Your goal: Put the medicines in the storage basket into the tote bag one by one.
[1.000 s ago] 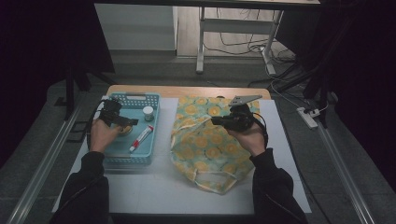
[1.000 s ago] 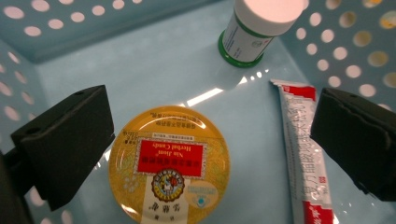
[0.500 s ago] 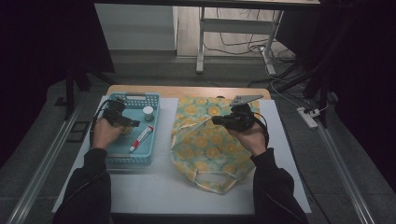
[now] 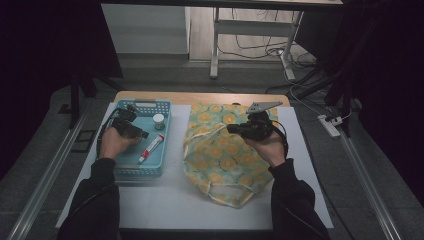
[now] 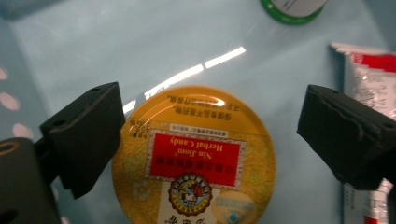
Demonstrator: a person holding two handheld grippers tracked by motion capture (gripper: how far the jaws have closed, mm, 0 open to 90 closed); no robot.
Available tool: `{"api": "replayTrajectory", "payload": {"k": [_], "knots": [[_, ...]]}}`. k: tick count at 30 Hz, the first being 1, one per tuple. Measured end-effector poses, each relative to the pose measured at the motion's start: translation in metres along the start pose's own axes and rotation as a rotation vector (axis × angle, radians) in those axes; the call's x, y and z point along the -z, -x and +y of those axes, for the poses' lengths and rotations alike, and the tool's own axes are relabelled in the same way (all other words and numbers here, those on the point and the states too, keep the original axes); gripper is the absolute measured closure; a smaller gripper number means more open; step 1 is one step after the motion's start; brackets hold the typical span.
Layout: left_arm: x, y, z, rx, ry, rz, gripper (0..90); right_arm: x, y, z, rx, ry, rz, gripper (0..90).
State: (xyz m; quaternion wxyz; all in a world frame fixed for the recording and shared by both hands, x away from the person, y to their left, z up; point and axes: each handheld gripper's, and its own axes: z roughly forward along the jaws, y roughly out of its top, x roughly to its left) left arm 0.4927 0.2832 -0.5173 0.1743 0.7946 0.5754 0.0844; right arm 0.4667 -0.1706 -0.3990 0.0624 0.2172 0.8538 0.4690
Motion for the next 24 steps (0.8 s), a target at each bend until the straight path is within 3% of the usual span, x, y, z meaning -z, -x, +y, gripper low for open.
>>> {"api": "replayTrajectory", "payload": {"k": [5,13,24], "knots": [[0.0000,0.0014,-0.0006,-0.010,-0.032,0.034,21.7,0.0005,0.0002,0.0001,0.000,0.002,0.000,90.0],[0.0018,0.0002,-0.0003,0.027,-0.042,0.017,23.1,0.0008,0.0001,0.0002,-0.001,0.004,-0.001,90.0],[0.0034,-0.0014,-0.0017,0.046,-0.025,-0.019,24.3,0.0006,0.0000,0.0002,0.000,0.003,-0.002,90.0]]}}
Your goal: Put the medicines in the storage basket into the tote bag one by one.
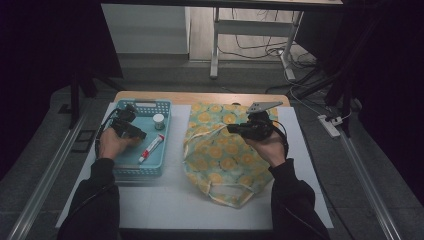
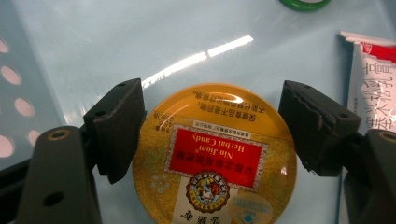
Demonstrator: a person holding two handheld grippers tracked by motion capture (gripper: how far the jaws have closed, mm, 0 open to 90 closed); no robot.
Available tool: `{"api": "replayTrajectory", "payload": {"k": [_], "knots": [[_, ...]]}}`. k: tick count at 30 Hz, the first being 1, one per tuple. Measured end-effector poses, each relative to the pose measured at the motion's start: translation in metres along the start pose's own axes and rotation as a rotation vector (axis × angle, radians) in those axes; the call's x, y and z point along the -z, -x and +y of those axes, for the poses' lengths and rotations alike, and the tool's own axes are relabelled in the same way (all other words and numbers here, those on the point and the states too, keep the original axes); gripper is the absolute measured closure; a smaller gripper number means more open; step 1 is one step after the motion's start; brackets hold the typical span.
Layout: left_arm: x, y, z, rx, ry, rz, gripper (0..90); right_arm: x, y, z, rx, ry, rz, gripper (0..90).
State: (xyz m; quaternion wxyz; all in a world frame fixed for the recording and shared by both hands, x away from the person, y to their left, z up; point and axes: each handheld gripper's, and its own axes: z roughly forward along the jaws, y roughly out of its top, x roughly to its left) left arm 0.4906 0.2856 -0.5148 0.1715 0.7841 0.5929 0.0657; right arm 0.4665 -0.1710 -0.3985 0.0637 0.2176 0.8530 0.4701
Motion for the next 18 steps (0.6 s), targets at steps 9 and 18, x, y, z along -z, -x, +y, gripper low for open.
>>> {"api": "replayTrajectory", "payload": {"k": [9,18], "knots": [[-0.0011,0.0045,-0.0034,0.005,-0.038,0.019,15.2,-0.0007,-0.0005,-0.0001,0.002,-0.001,0.001,90.0],[-0.0009,0.0058,-0.0058,0.022,-0.085,0.032,20.0,-0.0005,-0.0005,0.0000,0.002,0.000,0.002,90.0]]}}
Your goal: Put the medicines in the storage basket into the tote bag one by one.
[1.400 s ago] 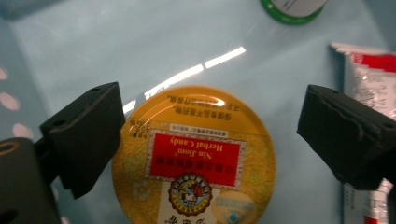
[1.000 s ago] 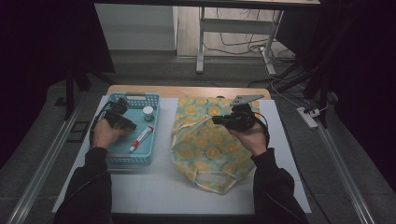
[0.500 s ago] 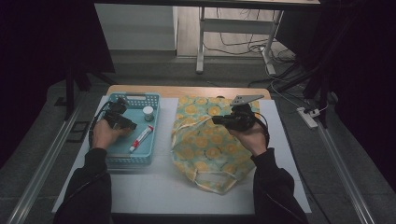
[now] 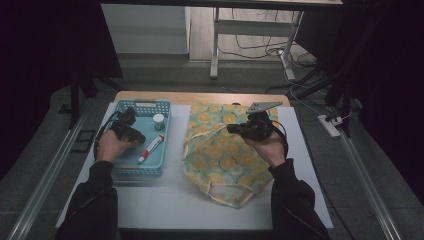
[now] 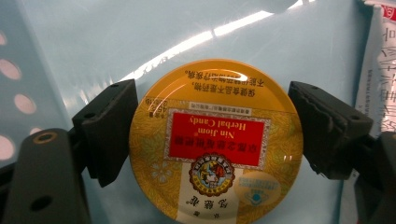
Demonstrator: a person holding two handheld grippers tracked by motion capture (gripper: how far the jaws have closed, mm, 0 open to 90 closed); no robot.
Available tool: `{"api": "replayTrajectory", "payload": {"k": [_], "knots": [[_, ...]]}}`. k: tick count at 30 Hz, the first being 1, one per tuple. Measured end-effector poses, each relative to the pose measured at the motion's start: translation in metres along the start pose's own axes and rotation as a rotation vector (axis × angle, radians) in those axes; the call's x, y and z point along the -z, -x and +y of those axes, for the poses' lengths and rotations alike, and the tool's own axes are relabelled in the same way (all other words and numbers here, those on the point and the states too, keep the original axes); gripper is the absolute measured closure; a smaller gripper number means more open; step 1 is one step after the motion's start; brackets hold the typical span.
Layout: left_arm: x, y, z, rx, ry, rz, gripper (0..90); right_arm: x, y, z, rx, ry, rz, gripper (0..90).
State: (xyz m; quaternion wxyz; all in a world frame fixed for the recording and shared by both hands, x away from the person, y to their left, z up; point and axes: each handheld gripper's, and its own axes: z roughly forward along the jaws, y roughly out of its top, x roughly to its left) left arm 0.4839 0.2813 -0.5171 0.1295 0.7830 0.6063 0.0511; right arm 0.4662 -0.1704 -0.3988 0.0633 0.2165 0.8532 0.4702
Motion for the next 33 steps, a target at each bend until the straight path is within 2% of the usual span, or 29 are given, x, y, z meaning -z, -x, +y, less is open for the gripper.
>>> {"api": "replayTrajectory", "payload": {"k": [5,11,17,23,28,33], "knots": [[0.002,-0.003,-0.001,0.031,0.008,-0.029,20.4,0.001,0.000,0.000,0.001,0.002,-0.001,90.0],[0.011,-0.006,-0.004,0.033,0.064,-0.062,20.5,0.000,0.000,0.000,0.000,0.003,-0.002,90.0],[0.025,-0.003,-0.008,-0.002,0.133,-0.085,20.5,0.000,0.000,0.000,-0.002,0.000,-0.004,90.0],[0.039,0.008,-0.011,-0.046,0.195,-0.107,20.5,0.000,0.001,0.000,-0.002,0.001,-0.006,90.0],[0.049,0.017,-0.015,-0.089,0.229,-0.109,20.5,0.000,0.002,-0.001,-0.004,0.004,-0.009,90.0],[0.061,0.024,-0.019,-0.115,0.270,-0.129,20.5,0.000,0.002,-0.001,-0.005,0.006,-0.008,90.0]]}}
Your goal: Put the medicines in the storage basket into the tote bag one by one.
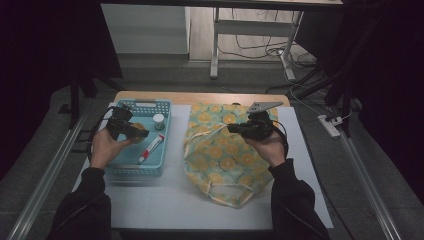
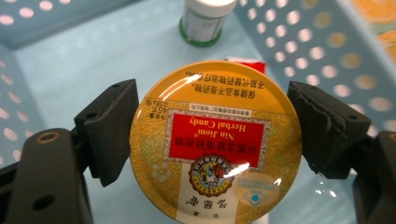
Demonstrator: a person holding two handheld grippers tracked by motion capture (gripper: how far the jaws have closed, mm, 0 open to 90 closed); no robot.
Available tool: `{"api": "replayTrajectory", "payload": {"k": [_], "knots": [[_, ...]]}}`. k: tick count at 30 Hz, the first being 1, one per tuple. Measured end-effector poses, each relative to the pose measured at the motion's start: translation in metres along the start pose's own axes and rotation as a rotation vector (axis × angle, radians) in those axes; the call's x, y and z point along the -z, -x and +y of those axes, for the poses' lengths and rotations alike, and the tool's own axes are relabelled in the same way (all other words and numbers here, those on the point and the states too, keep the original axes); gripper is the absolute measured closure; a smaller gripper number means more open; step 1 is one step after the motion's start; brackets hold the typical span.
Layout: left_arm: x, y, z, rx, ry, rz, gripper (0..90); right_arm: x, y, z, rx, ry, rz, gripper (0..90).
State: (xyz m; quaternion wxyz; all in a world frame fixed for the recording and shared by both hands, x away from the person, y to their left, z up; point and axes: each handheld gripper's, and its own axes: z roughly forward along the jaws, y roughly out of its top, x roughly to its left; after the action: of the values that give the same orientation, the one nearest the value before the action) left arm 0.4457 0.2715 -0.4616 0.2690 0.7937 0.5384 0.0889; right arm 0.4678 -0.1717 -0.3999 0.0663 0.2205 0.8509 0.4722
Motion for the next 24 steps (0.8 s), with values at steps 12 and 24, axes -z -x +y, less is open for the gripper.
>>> {"api": "replayTrajectory", "payload": {"k": [12,24], "knots": [[0.019,0.025,-0.003,-0.068,0.073,-0.073,20.6,-0.001,0.000,0.000,-0.001,-0.001,-0.002,90.0],[0.033,0.053,-0.009,-0.138,0.112,-0.130,20.6,-0.001,0.000,0.000,0.004,0.002,-0.004,90.0]]}}
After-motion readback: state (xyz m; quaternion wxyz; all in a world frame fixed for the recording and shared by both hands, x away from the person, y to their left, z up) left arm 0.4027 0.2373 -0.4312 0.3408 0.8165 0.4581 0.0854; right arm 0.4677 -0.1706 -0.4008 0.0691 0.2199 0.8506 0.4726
